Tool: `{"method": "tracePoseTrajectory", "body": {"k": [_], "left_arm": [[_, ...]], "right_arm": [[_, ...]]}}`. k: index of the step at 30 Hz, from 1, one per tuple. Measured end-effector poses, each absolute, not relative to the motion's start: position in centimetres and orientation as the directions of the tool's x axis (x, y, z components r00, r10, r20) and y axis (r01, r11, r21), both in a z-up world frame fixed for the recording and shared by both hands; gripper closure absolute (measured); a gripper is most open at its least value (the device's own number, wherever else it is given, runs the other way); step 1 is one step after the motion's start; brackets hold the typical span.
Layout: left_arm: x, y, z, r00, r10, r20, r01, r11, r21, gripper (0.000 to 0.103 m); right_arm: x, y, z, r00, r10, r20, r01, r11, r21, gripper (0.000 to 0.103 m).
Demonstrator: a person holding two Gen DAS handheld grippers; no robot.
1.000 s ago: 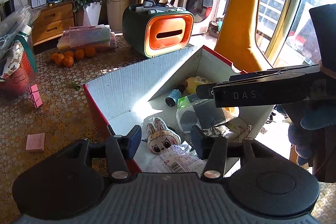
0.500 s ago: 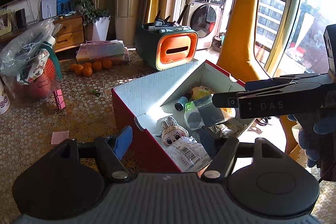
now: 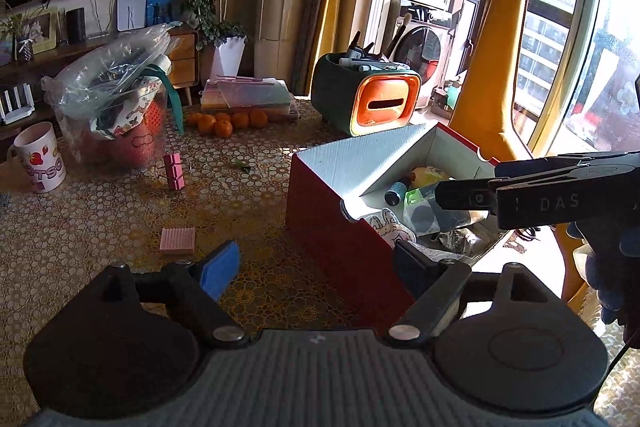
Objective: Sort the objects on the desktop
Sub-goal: 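Move both tools back over the table toward the pink clip and pad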
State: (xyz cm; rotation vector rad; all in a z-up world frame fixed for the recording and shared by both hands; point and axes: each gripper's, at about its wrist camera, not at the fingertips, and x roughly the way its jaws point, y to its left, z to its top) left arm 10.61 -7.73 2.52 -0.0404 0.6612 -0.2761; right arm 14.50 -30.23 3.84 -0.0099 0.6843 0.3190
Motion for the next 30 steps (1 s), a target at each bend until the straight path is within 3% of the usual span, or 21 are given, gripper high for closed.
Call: {"method": "tracePoseTrajectory", "body": {"k": [5,8,30], "left_arm": [[10.4,-5.5,1.7,0.750,-0.264,-0.606,0.229,0.964,-0.137,0.014],[10.3,-4.2,1.3,0.768,-0.250,-0.590,0.213,0.968,-0.133,0.002],[14.5,4.8,-4.2,0.801,-0.107,-0.590,0.033,0.990,-0.135,0.001]], "right_arm": [[14.7,-27.8,3.5,0.720,0.292,-0.629,-0.308,0.947,0.086,0.004],[15.1,-26.3,3.3,0.716,0.299,-0.631,-0.318,0.944,0.087,0.004],[22.4,-13.2,2.1,0.684,0.362,-0.633,-0.427,0.903,0.054,0.004]]}}
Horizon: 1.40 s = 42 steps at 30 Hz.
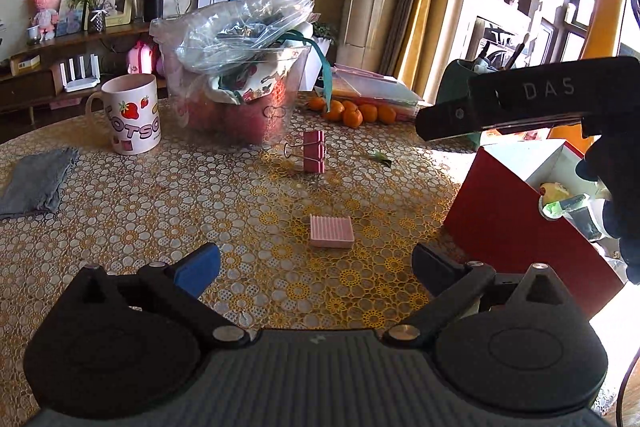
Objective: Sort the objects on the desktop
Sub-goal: 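Move both tools back over the table toward the pink clip and pad, then grasp the pink binder clip with the right gripper while the left grasps the pink sticky-note pad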
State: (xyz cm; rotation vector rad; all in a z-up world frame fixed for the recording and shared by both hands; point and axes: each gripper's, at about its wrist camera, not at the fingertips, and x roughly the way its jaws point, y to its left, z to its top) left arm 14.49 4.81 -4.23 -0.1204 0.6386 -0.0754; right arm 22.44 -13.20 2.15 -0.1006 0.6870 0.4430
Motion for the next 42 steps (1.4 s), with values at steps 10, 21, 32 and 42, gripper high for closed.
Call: {"method": "tracePoseTrajectory", "body": {"k": [10,21,32,42], "left_arm": [[18.1,4.0,-7.3,0.793,-0.085,-0.603,0.035,0.995,-0.096,0.001],[22.0,1.4,-9.4,0.787,-0.088,-0.611,0.081,0.996,-0.039,0.001],[24.4,1.8,-11.0,0.775,-0.067,-0.628,0.052,0.998,-0.043,0.001],[25.2,1.7,-11.7,0.777,-0.054,-0.627,0.048,0.998,-0.027,0.002]], "right_arm": [[26.5,-10.2,-0.2,0.661,0.364,-0.656,-0.450,0.892,0.042,0.004],[31.9,-8.5,-2.9,0.627,0.355,-0.694,-0.454,0.890,0.045,0.006],[37.0,-5.8,-5.6,0.602,0.332,-0.726,-0.461,0.887,0.024,0.008],[39.4,-5.2,-8.1,0.581,0.311,-0.752,-0.466,0.885,0.006,0.012]]}}
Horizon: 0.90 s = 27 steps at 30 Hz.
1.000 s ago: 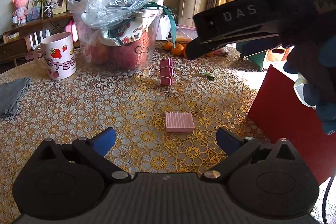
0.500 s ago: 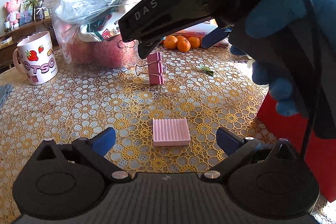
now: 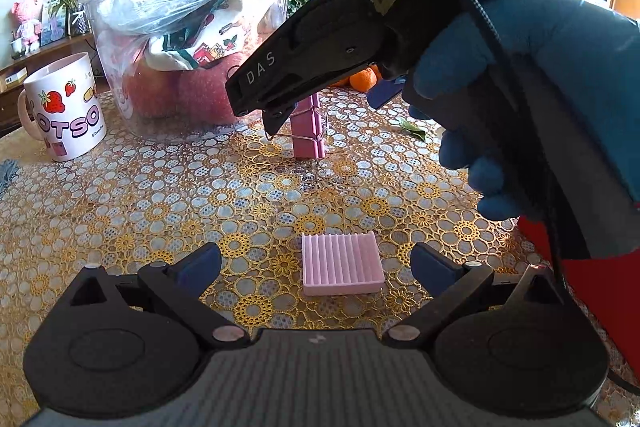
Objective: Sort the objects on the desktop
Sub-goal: 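Grasp the pink binder clip with the right gripper while the left grasps the pink sticky-note pad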
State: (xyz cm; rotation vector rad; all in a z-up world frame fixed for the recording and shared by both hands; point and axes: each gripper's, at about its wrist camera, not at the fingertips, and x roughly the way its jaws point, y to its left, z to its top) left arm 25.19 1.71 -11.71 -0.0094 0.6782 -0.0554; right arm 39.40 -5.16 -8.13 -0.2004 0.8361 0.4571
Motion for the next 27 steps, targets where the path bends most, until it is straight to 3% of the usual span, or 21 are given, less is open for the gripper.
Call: {"method": "tracePoseTrajectory", "body": {"k": [15,19,21,27], "left_arm": [[25.1,0.5,-12.1,0.782,-0.045,-0.621,0.057,0.998,0.000,0.039],[24.8,0.2,-12.1,0.790,-0.039,-0.612,0.060,0.998,0.013,0.047],[24.6,0.1,-12.2,0.798,-0.040,-0.602,0.061,0.998,0.015,0.055],[24.8,0.2,-12.1,0.800,-0.048,-0.598,0.066,0.998,0.008,0.063]], "right_arm": [[40.0,-4.9,-9.1,0.578,0.335,-0.744,-0.505,0.863,-0.004,0.032],[40.4,-4.7,-9.1,0.578,0.330,-0.747,-0.504,0.864,-0.008,0.033],[40.4,-4.5,-9.2,0.578,0.324,-0.749,-0.506,0.862,-0.018,0.040],[40.4,-4.3,-9.6,0.574,0.323,-0.753,-0.511,0.859,-0.021,0.053]]}}
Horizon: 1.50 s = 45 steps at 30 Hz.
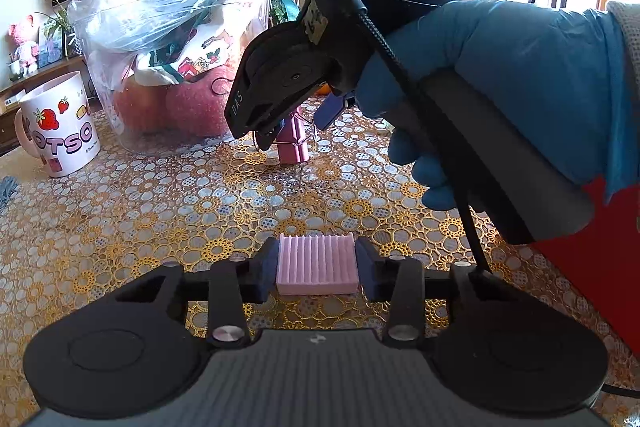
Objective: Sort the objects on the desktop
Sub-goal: 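Grasp the pink binder clip with the right gripper while the left grasps the pink sticky-note pad, then carry the pink clip and sticky-note pad with both grippers over the red box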
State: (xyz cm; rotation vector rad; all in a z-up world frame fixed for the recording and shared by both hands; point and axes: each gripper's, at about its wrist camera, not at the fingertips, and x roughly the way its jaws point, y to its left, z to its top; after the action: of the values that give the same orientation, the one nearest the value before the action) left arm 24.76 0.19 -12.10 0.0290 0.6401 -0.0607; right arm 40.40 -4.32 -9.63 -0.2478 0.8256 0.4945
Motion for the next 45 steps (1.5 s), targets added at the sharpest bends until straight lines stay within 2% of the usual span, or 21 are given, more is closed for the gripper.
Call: {"method": "tracePoseTrajectory", "body": {"k": [10,20,33,45], "left_arm": [[24.8,0.8,-11.9,0.795,-0.044,-0.605,0.049,0.999,-0.009,0.063],[23.7,2.5,-11.2,0.792,-0.027,-0.609,-0.004,0.999,-0.049,0.063],[19.8,3.4,-9.7,0.786,-0.015,-0.619,-0.035,0.997,-0.070,0.063],[15.5,2.2,-6.3,0.798,-0.037,-0.602,-0.016,0.997,-0.082,0.063]], "right_arm": [[39.6,-4.8,-9.1,0.572,0.343,-0.745,-0.515,0.857,0.000,0.063],[37.3,-6.2,-8.7,0.535,0.362,-0.763,-0.529,0.848,0.031,0.081],[32.2,-8.7,-7.2,0.523,0.398,-0.754,-0.531,0.844,0.078,0.082],[25.1,-12.6,-3.9,0.518,0.451,-0.727,-0.531,0.836,0.140,0.082]]}}
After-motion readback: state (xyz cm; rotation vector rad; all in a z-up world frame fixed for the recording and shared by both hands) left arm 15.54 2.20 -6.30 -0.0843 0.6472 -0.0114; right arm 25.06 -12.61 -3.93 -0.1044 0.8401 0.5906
